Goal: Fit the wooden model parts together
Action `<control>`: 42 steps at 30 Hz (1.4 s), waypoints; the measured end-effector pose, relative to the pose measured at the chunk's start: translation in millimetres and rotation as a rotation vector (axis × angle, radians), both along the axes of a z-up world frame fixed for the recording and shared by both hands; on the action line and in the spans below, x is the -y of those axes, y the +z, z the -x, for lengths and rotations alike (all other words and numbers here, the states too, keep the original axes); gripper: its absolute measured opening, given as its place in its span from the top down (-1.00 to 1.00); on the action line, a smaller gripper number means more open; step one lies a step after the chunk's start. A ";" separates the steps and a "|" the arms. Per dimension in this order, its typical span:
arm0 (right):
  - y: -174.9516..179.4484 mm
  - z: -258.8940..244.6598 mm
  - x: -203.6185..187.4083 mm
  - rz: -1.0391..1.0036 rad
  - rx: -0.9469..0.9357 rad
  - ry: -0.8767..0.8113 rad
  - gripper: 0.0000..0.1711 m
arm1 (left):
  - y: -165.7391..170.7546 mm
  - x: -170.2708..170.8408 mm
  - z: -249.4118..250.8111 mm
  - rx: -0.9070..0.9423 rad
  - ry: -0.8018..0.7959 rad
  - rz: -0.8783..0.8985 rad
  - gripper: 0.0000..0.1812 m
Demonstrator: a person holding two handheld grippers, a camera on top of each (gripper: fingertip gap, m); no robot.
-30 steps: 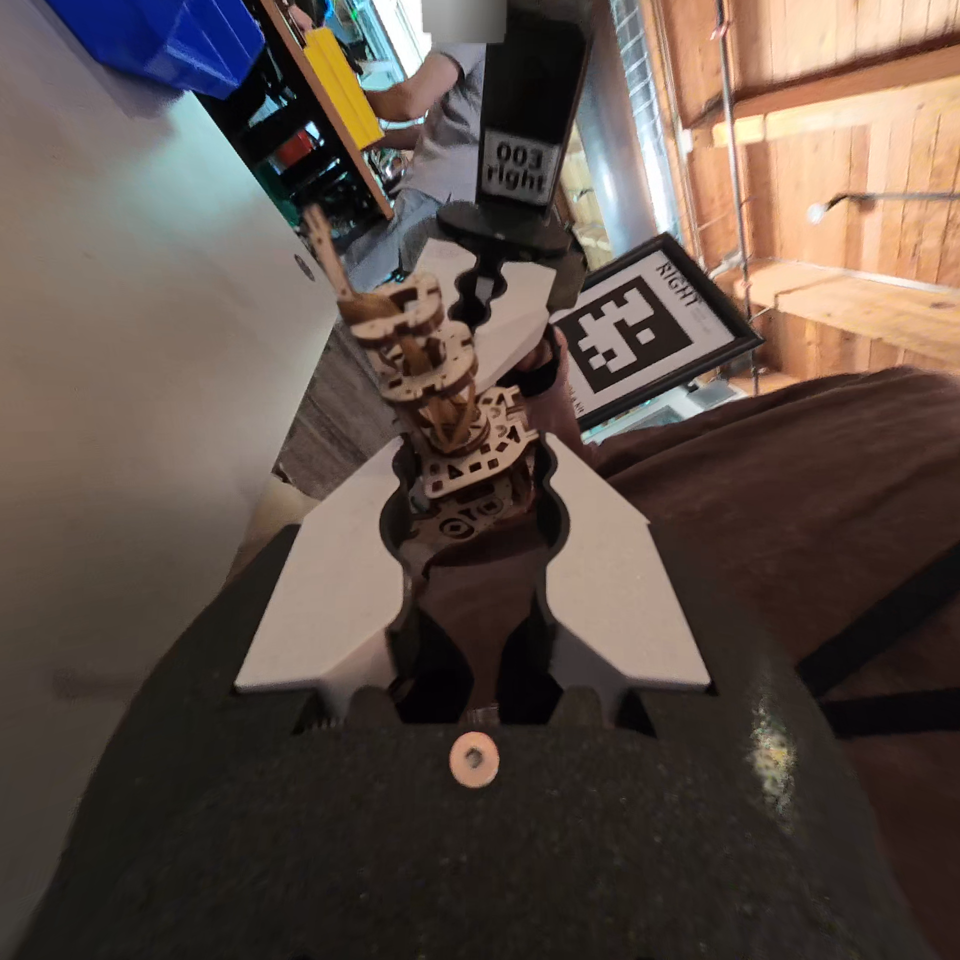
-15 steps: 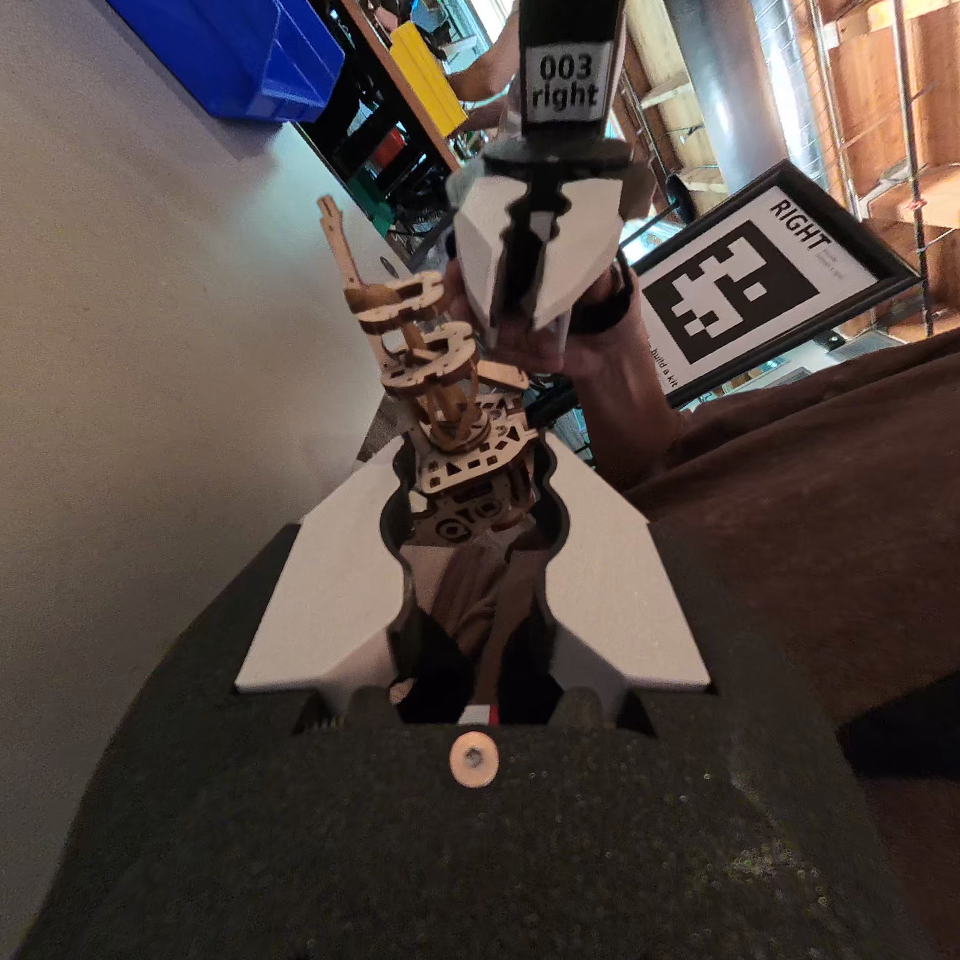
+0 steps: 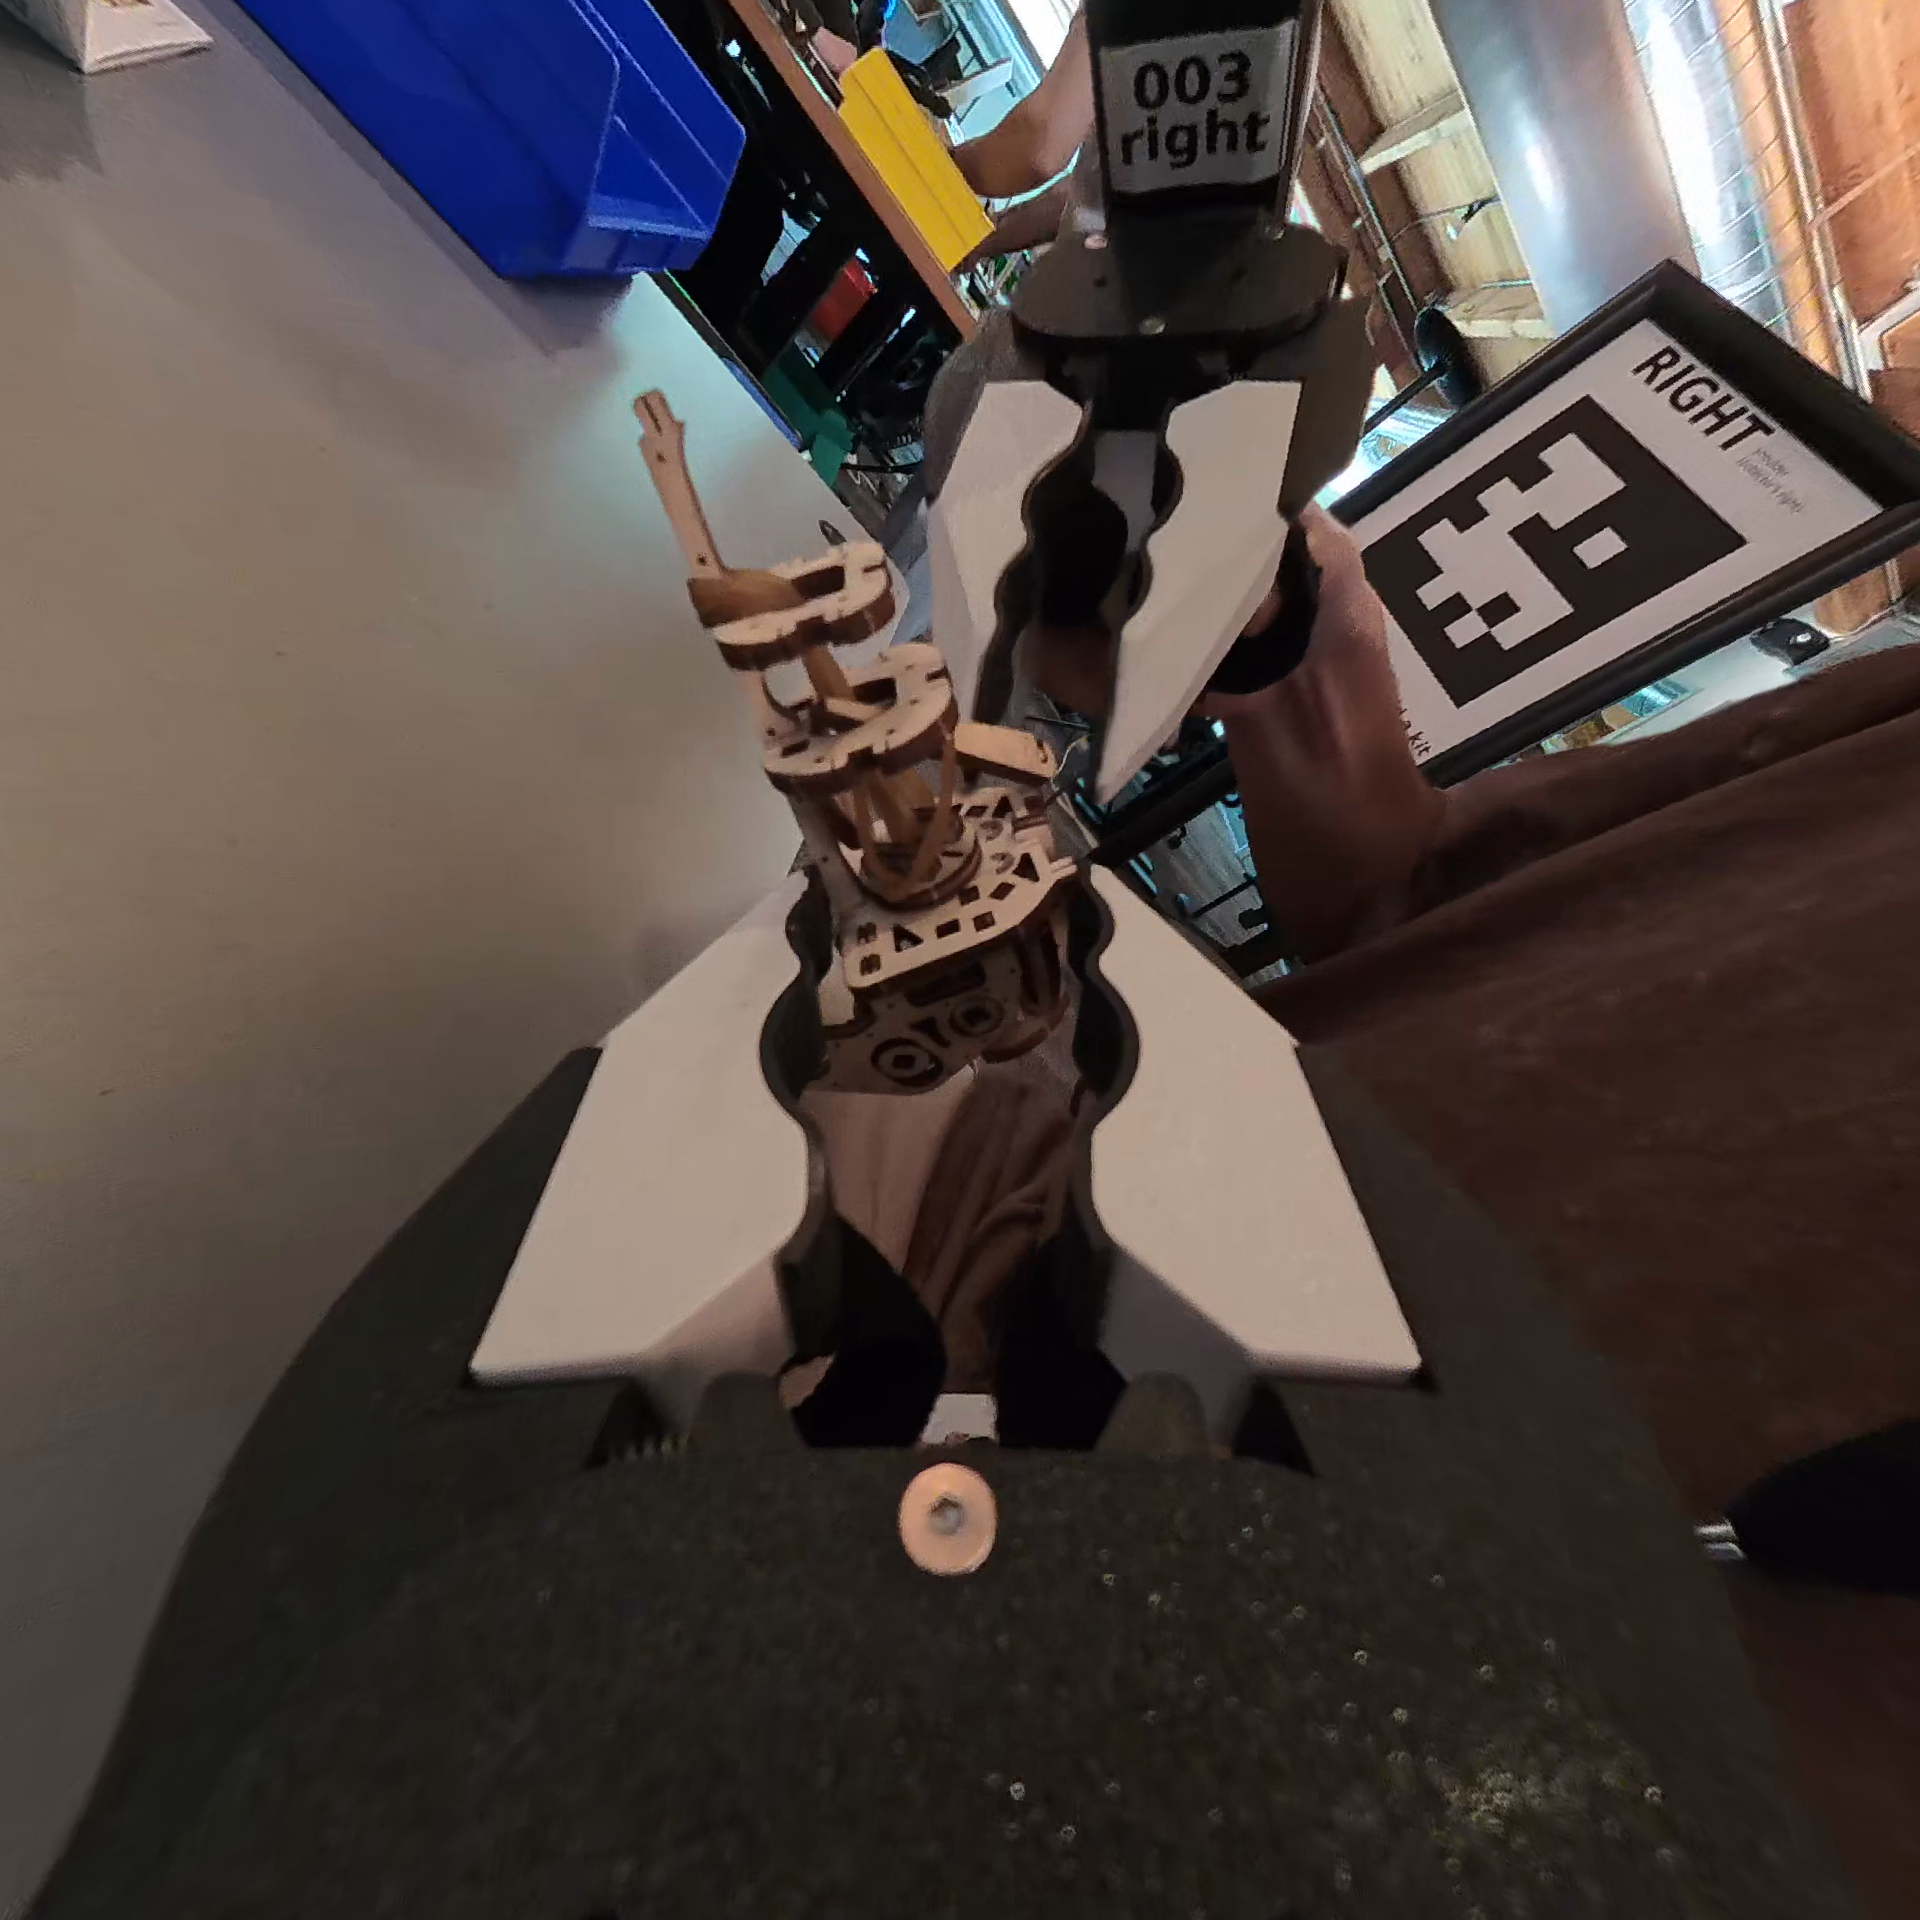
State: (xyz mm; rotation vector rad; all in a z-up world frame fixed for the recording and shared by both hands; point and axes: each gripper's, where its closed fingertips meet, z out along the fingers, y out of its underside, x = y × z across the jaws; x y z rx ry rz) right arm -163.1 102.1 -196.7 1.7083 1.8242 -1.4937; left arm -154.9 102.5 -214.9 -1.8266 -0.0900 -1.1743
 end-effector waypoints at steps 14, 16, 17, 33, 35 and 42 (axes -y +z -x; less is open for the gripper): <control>1.5 9.8 1.0 0.131 -0.012 -0.052 0.97 | 7.0 2.9 -13.9 0.041 -0.062 -0.020 0.53; 2.3 11.8 2.1 0.182 -0.012 -0.065 0.95 | 7.6 3.0 -15.1 0.050 -0.066 -0.021 0.54; 1.7 12.6 2.2 0.198 -0.012 -0.073 0.95 | 6.0 2.7 -15.9 0.041 -0.067 -0.016 0.55; -16.2 16.7 -7.6 0.338 -0.042 -0.096 0.98 | -9.1 2.8 -11.8 -0.054 -0.055 0.031 0.51; -25.5 20.2 -10.0 0.410 -0.027 -0.108 0.97 | -21.9 4.7 -6.4 -0.074 -0.057 0.092 0.48; -69.9 33.7 -16.4 0.352 0.042 -0.074 0.98 | -55.3 16.4 53.8 -0.366 0.036 0.164 0.48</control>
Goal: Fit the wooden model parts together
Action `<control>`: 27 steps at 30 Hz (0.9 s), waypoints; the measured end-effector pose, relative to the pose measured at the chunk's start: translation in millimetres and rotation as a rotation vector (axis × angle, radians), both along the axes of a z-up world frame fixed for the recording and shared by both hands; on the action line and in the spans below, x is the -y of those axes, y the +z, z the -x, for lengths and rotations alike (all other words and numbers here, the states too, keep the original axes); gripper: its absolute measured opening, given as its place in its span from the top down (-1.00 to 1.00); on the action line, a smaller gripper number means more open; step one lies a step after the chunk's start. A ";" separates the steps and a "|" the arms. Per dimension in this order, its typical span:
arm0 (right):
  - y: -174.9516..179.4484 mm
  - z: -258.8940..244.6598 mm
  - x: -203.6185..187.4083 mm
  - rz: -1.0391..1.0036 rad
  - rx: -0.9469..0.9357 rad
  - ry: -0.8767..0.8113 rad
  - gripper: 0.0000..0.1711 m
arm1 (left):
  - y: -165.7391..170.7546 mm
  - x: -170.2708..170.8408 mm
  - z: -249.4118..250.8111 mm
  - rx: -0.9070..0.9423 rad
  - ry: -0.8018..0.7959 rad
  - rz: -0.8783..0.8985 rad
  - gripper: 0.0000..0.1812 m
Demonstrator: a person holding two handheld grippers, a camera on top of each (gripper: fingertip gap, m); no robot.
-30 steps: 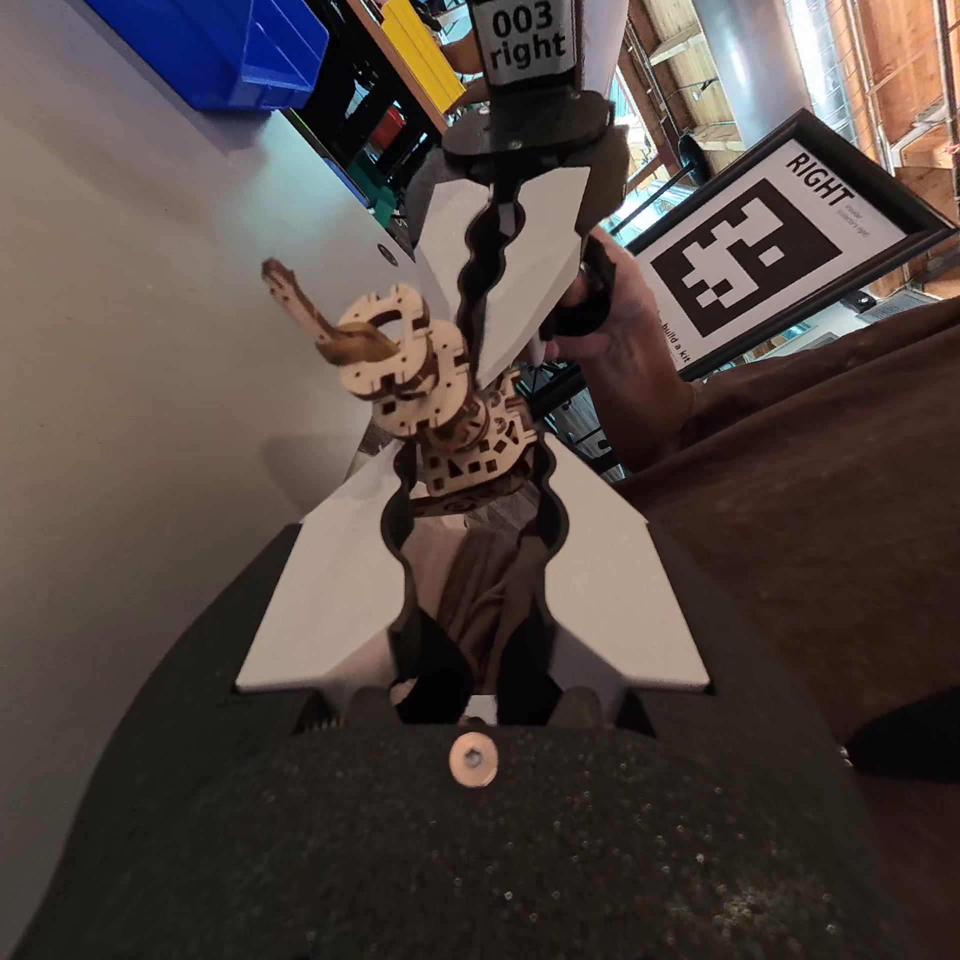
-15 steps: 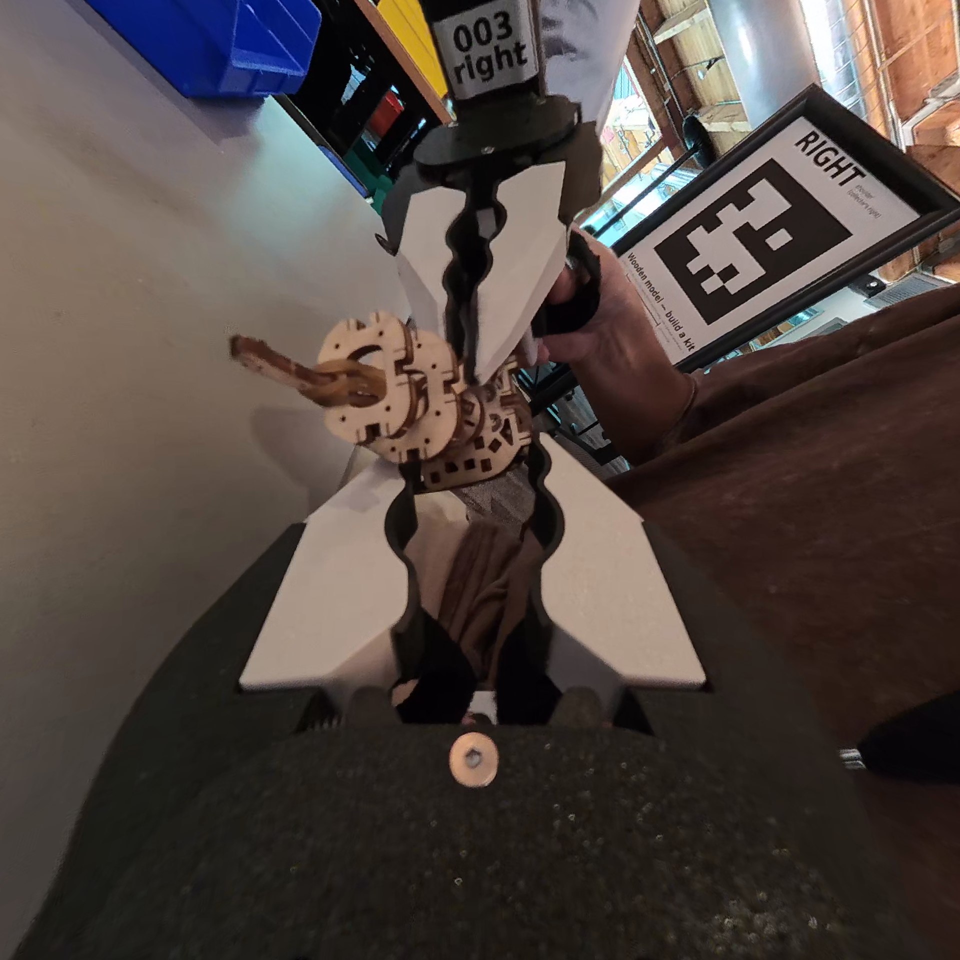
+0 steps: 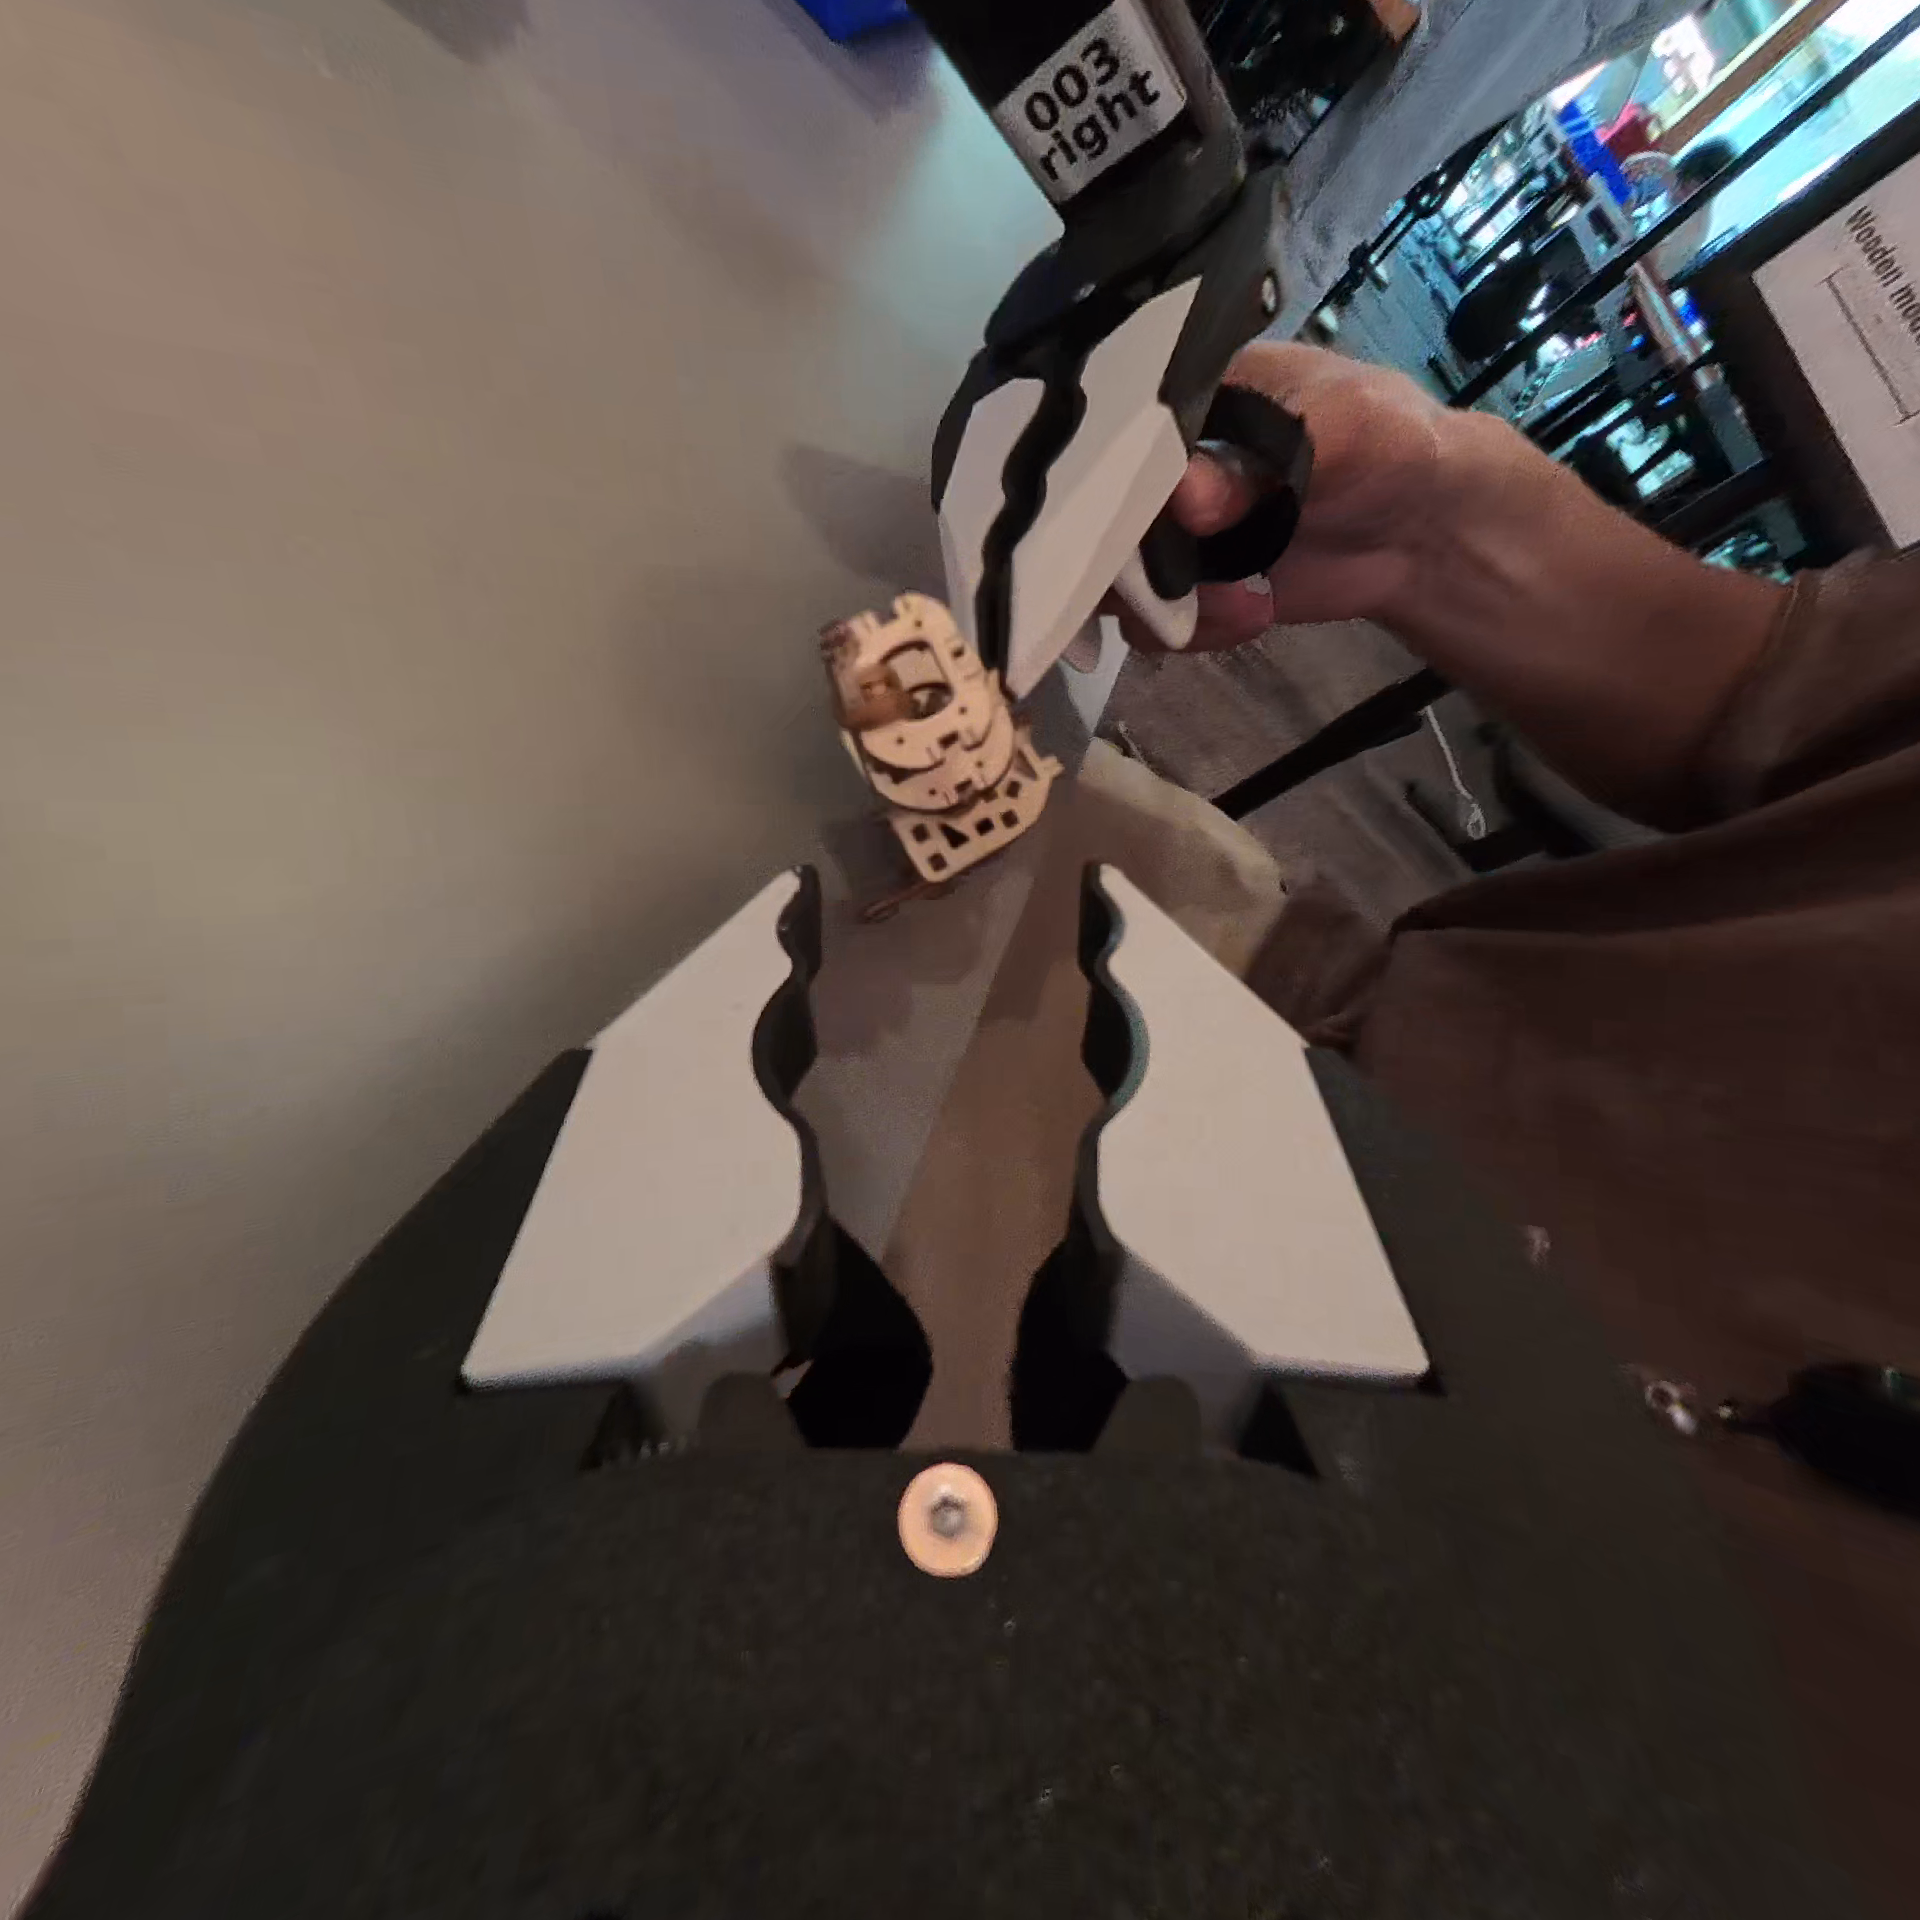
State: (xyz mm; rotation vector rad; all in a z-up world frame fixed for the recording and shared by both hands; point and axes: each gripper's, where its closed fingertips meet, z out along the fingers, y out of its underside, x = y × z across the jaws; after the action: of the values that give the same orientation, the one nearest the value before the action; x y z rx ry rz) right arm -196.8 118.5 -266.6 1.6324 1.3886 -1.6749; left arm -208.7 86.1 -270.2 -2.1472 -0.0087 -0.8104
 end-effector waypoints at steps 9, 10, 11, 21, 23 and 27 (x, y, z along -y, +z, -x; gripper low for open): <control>-24.6 17.1 3.8 -0.149 0.018 0.142 0.98 | 3.3 -12.7 32.8 -0.245 -0.064 -0.096 0.59; -25.7 18.1 4.4 -0.150 0.019 0.156 0.98 | -2.6 -12.4 37.3 -0.299 -0.077 -0.081 0.62; -26.9 19.4 5.0 -0.154 0.020 0.167 0.98 | -9.1 -10.1 39.8 -0.337 -0.106 -0.062 0.67; -39.0 29.0 12.8 -0.181 0.078 0.297 0.98 | -40.6 -2.3 28.4 -0.350 -0.230 -0.015 0.72; -39.6 30.7 13.7 -0.186 0.083 0.306 0.98 | -40.5 -1.7 29.2 -0.353 -0.224 -0.015 0.72; -40.4 31.1 16.4 -0.198 0.084 0.317 0.98 | -40.6 -0.2 29.5 -0.367 -0.211 -0.025 0.74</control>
State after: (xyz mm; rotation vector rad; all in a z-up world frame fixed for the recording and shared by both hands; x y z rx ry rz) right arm -227.9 102.1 -307.1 1.4683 1.7124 -1.3104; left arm -238.3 86.3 -310.8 -2.2677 0.4210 -0.5167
